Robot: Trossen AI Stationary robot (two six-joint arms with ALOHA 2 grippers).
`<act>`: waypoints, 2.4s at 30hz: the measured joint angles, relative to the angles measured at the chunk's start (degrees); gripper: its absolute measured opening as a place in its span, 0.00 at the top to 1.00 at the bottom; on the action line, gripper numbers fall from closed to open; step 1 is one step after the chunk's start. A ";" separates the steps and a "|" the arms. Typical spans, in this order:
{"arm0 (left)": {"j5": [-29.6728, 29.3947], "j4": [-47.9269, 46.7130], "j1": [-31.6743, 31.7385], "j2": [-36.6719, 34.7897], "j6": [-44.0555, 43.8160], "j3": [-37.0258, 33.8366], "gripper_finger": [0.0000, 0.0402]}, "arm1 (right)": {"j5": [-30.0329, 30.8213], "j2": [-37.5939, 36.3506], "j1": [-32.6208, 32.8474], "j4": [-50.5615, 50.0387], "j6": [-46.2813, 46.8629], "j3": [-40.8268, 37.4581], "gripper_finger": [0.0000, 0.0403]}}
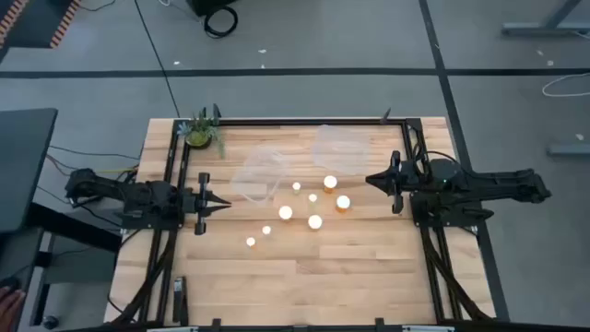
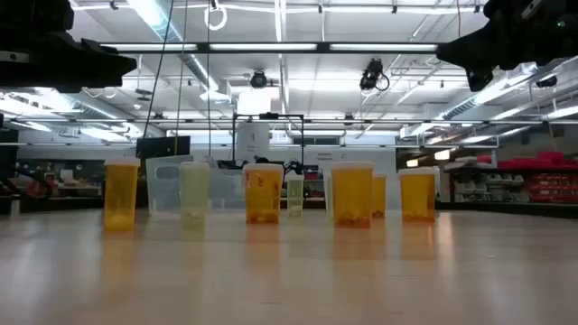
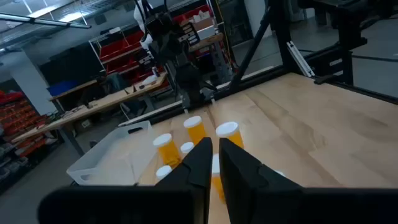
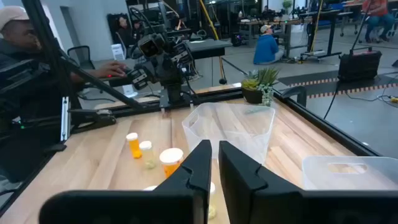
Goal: Pick and place medicine bottles into bin by pill shape (circle, oval)
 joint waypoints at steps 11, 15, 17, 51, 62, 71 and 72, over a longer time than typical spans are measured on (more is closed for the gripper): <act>0.00 0.00 0.02 0.02 0.00 -0.01 0.92 | -0.02 0.00 0.00 0.01 -0.01 0.00 0.91; -0.02 0.00 0.02 0.00 0.00 0.00 0.92 | 0.00 0.01 -0.01 0.00 -0.02 0.00 0.91; 0.00 0.00 0.00 0.02 -0.02 0.00 0.92 | -0.02 0.00 -0.02 0.00 -0.02 0.00 0.91; -0.02 0.00 0.01 0.01 0.00 -0.01 0.91 | -0.01 0.02 -0.02 0.00 0.00 0.00 0.91; -0.02 0.00 0.00 0.02 -0.02 -0.01 0.91 | -0.01 0.01 0.00 0.00 -0.01 0.00 0.91; 0.66 -0.42 -0.11 0.02 -28.33 -0.01 0.90 | -0.01 0.00 -0.01 0.00 -0.02 0.00 0.91; 0.64 -0.38 -0.10 0.01 -33.56 -0.01 0.91 | -0.01 0.00 -0.01 0.00 -0.02 0.00 0.91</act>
